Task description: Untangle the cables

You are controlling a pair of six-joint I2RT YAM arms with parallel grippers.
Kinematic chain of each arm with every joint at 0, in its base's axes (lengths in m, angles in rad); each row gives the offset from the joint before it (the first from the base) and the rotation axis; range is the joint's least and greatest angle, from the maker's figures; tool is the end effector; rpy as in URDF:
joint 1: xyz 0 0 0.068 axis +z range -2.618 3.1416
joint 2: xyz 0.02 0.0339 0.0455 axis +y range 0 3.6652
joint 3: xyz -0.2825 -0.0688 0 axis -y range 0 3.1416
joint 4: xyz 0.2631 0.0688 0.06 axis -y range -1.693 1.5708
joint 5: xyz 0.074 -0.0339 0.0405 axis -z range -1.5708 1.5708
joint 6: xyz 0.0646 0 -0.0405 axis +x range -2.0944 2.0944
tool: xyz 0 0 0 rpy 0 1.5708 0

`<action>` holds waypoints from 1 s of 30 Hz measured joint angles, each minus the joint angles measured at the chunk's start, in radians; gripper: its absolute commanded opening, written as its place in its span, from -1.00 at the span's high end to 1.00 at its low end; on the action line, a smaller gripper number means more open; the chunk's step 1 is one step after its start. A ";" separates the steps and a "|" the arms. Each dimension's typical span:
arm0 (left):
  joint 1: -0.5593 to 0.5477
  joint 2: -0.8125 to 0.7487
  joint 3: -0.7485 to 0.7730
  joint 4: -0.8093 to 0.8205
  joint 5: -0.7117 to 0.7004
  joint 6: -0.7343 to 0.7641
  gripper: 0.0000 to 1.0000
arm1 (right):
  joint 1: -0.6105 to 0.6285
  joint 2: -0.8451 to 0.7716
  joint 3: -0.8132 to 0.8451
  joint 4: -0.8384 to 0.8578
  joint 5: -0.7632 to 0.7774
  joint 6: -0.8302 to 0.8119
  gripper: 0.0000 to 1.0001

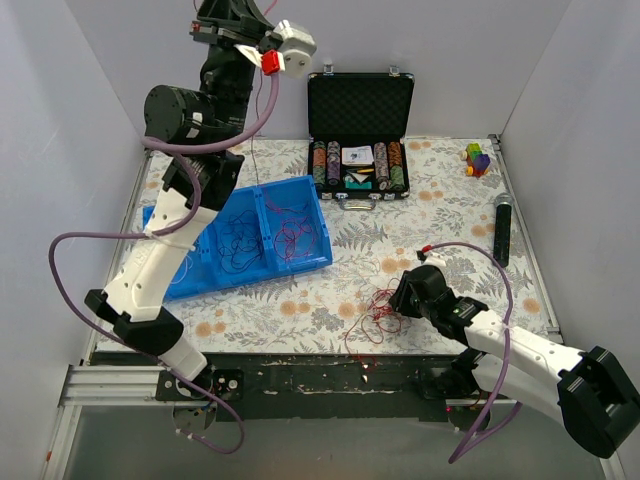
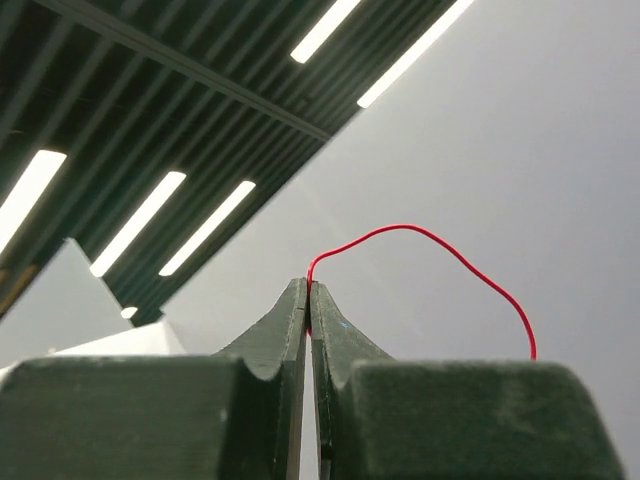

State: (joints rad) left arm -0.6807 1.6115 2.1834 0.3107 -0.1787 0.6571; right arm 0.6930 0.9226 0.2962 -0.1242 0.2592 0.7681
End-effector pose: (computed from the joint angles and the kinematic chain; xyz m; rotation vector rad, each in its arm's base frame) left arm 0.2463 -0.1847 0.6949 0.2910 0.6448 0.0389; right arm 0.1626 0.1135 0.1400 0.2193 2.3227 0.4496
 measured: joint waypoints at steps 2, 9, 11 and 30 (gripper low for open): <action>0.003 -0.033 -0.077 -0.011 0.000 -0.047 1.00 | 0.000 -0.002 0.000 0.000 -0.001 0.000 0.24; 0.006 -0.177 -0.457 -0.023 -0.024 -0.186 1.00 | 0.000 -0.027 -0.014 0.000 -0.002 0.004 0.24; 0.009 -0.204 -0.562 -0.019 -0.028 -0.217 1.00 | 0.000 -0.034 -0.018 -0.001 -0.002 0.004 0.24; 0.017 -0.388 -0.818 -0.442 0.034 -0.820 1.00 | 0.000 -0.046 -0.027 -0.001 -0.001 0.014 0.25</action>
State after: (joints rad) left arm -0.6640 1.2232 1.3655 -0.1310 -0.1452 -0.1631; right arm 0.6930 0.8764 0.2695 -0.1249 0.2584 0.7818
